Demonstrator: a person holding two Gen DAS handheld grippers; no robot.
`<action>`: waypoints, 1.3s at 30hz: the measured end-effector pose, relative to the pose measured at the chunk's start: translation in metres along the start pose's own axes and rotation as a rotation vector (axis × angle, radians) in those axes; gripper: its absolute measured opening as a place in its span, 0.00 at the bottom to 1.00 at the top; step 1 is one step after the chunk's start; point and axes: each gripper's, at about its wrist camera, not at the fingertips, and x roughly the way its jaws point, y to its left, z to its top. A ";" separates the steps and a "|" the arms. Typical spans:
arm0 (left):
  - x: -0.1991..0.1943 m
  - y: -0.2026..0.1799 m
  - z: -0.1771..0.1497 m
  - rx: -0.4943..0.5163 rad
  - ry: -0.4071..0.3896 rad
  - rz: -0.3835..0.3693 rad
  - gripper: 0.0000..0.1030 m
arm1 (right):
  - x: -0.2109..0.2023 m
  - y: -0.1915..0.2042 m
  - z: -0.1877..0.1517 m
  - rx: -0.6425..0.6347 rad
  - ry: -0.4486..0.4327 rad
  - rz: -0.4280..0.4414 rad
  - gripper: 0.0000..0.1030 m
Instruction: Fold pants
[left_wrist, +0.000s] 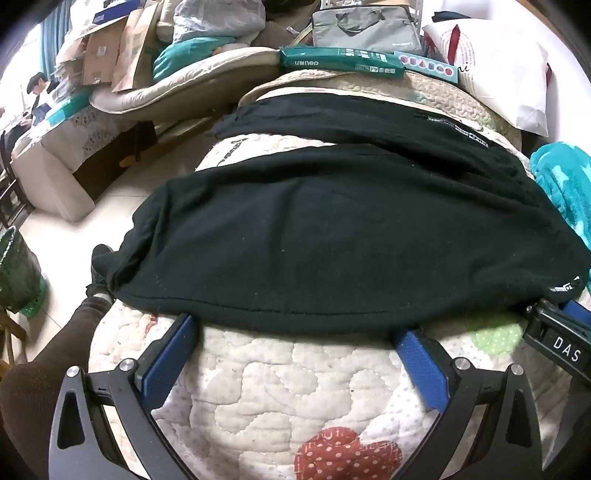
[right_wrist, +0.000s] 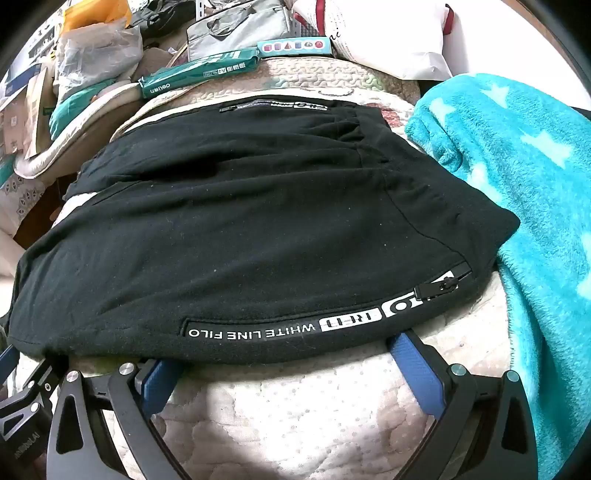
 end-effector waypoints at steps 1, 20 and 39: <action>0.000 0.000 0.001 0.002 0.001 0.001 1.00 | 0.000 0.000 0.000 0.002 -0.002 0.002 1.00; -0.001 0.000 -0.007 -0.004 -0.009 -0.004 1.00 | -0.002 -0.001 0.000 -0.002 0.002 -0.002 1.00; -0.002 0.006 -0.002 0.048 0.066 -0.081 1.00 | 0.001 -0.001 0.002 0.002 0.002 0.000 1.00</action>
